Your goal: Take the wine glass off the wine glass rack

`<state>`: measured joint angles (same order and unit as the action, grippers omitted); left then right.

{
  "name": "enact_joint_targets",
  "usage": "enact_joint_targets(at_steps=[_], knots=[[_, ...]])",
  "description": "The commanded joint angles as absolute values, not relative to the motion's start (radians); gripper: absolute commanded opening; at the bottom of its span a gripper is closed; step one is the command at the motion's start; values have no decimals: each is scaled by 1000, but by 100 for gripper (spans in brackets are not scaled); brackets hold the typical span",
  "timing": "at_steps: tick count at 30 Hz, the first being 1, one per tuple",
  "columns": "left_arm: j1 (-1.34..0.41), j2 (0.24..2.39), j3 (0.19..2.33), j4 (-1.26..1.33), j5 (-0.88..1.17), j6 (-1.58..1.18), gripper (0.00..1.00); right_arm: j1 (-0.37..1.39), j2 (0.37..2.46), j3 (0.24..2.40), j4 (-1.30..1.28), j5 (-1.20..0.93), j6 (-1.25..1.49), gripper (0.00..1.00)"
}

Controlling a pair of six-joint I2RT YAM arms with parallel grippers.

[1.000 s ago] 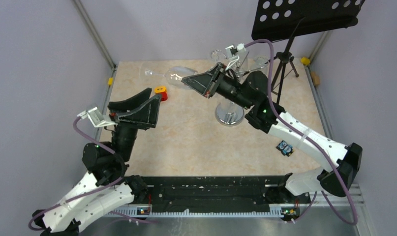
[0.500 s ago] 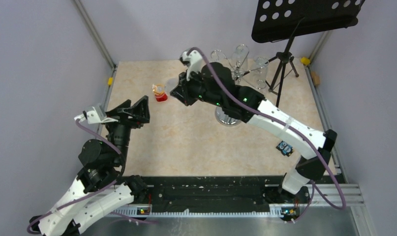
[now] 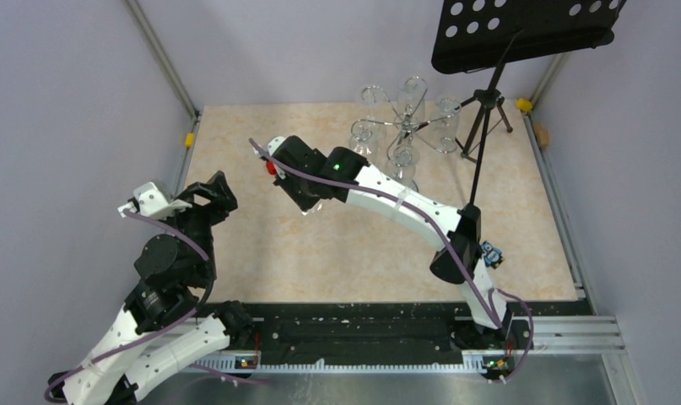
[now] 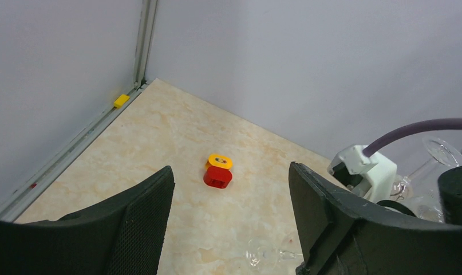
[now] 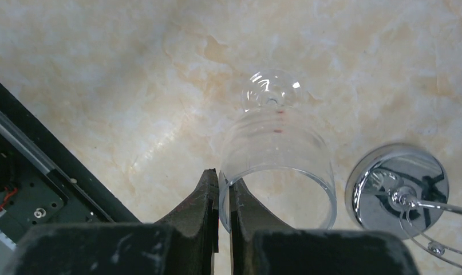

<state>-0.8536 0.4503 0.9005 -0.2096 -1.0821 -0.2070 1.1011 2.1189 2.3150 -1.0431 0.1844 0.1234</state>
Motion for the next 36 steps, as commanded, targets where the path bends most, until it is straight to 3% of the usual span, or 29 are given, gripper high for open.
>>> enact_joint_targets(at_steps=[1, 19, 36], knots=[[-858, 436, 918, -227, -1104, -206, 77, 1109, 2138, 2387, -1099, 241, 113, 0], [-858, 421, 895, -274, -1081, -264, 77, 1073, 2205, 2366, -1080, 206, 94, 1], [-858, 414, 892, -287, -1079, -276, 77, 1050, 2228, 2382, -1084, 188, 87, 23]])
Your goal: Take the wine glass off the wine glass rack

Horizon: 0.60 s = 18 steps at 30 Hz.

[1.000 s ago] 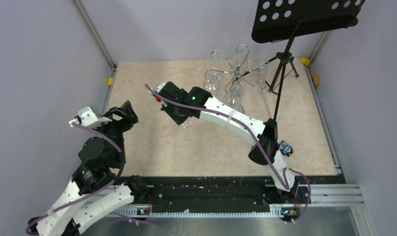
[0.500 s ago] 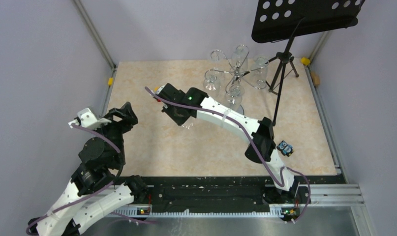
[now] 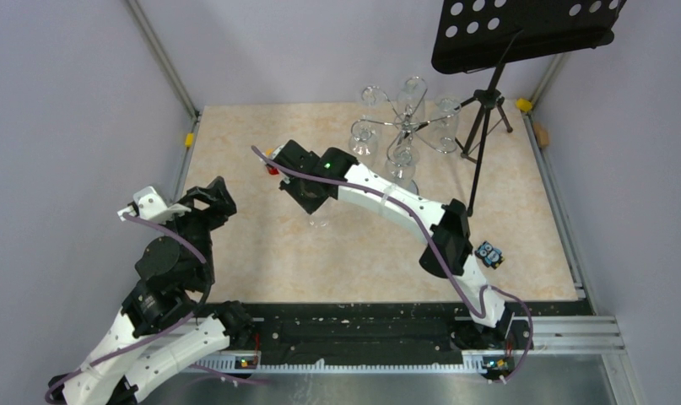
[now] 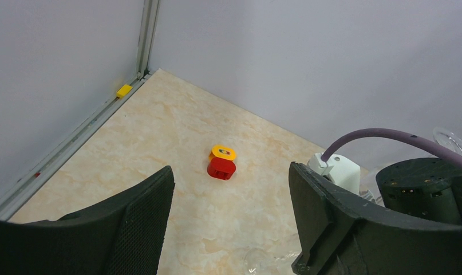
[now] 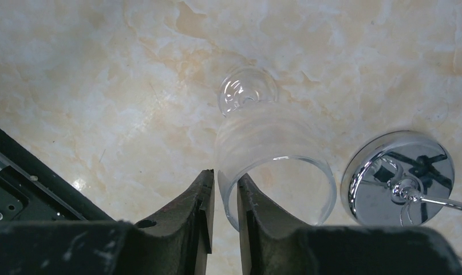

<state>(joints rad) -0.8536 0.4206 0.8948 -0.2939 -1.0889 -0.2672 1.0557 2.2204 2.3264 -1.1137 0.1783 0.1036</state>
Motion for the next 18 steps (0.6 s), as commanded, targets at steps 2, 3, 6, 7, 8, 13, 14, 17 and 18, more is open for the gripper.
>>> enact_joint_targets(at_steps=[2, 3, 6, 7, 8, 13, 14, 17, 18], knots=[[-857, 414, 892, -286, -1077, -276, 77, 1049, 2230, 2396, -1088, 196, 85, 26], [-858, 413, 893, -286, -1074, -276, 77, 1049, 2229, 2406, -1090, 199, 85, 28], [-858, 415, 895, -286, -1065, -279, 78, 1048, 2228, 2444, -1095, 200, 83, 34], [-858, 415, 895, -285, -1060, -280, 78, 1047, 2225, 2458, -1097, 197, 83, 35], [-858, 415, 894, -285, -1058, -281, 78, 1048, 2220, 2467, -1096, 194, 82, 36], [-857, 409, 893, -287, -1036, -293, 80, 1046, 2172, 2483, -1079, 188, 89, 41], [-857, 407, 892, -286, -1027, -296, 80, 1047, 2152, 2483, -1076, 187, 90, 42], [-857, 397, 890, -274, -989, -299, 81, 1046, 2094, 2479, -1059, 163, 98, 42], [-857, 395, 887, -269, -971, -299, 82, 1047, 2069, 2471, -1049, 153, 102, 42]])
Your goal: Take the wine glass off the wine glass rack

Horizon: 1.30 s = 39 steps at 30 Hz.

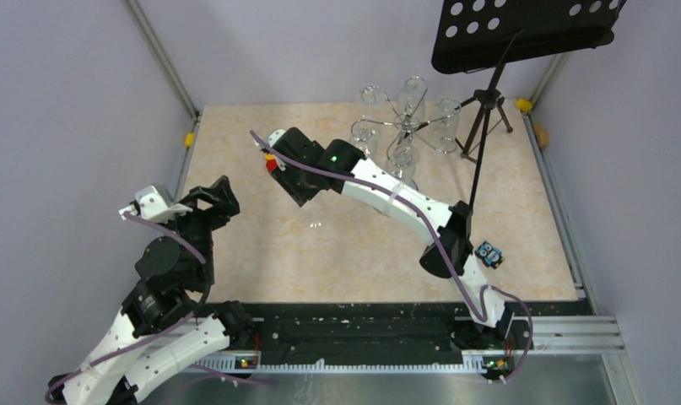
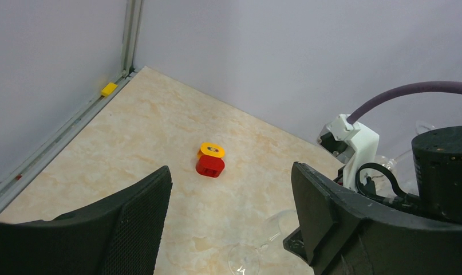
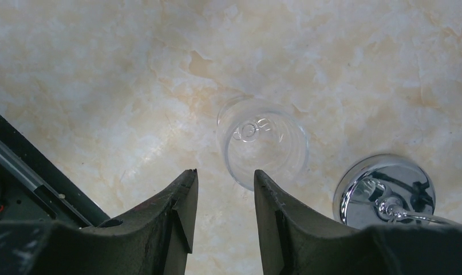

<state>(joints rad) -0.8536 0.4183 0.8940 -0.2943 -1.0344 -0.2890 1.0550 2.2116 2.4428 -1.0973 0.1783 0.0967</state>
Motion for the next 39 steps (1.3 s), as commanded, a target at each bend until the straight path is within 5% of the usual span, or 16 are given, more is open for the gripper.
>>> enact_joint_targets(at_steps=[1, 6, 13, 23, 30, 39], knots=[[-858, 392, 886, -264, -951, -298, 83, 1046, 2038, 2458, -1035, 140, 107, 42], [-858, 384, 887, -233, -798, -307, 94, 1047, 1846, 2327, -919, 59, 132, 44], [-858, 453, 909, -202, -615, -312, 97, 1047, 1622, 2142, -814, 78, 181, 48], [-853, 739, 1019, -169, -294, -482, 97, 1046, 1306, 1851, -707, 517, 265, 51], [-837, 971, 1116, -37, -8, -654, 97, 1041, 1154, 1689, -690, 692, 326, 68], [-764, 1200, 1233, 122, 194, -835, 96, 1037, 1058, 1592, -716, 787, 404, 59]])
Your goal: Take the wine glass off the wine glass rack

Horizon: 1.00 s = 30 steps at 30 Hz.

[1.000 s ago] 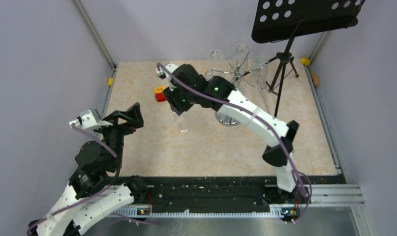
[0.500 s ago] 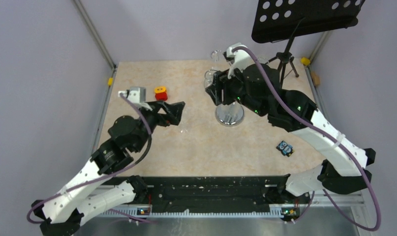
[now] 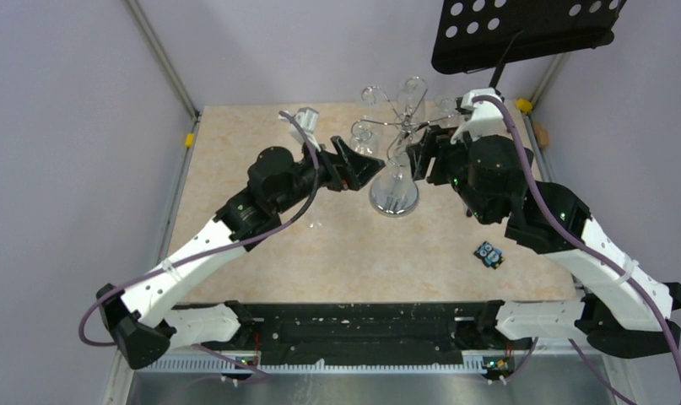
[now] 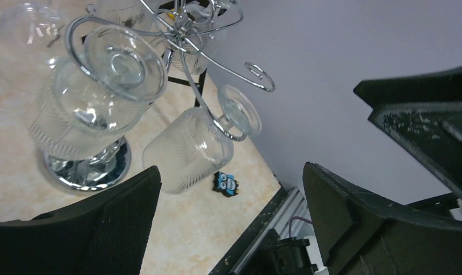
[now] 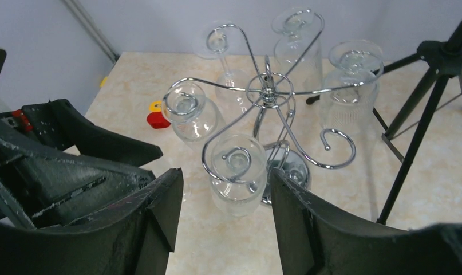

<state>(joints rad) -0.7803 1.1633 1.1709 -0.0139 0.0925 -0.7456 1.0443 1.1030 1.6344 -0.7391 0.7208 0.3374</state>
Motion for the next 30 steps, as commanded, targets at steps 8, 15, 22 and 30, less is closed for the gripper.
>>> enact_joint_targets(at_steps=[8, 15, 22, 30], knots=[[-764, 1237, 1254, 117, 156, -805, 79, 728, 991, 1447, -636, 410, 597, 69], [-764, 1199, 1238, 88, 100, -753, 75, 555, 932, 1289, -469, 124, 787, 65], [-764, 1148, 1197, 75, 60, -721, 75, 535, 888, 1138, -303, 60, 966, 58], [-764, 1101, 1157, 63, 18, -697, 75, 535, 884, 1048, -203, 80, 1077, 53]])
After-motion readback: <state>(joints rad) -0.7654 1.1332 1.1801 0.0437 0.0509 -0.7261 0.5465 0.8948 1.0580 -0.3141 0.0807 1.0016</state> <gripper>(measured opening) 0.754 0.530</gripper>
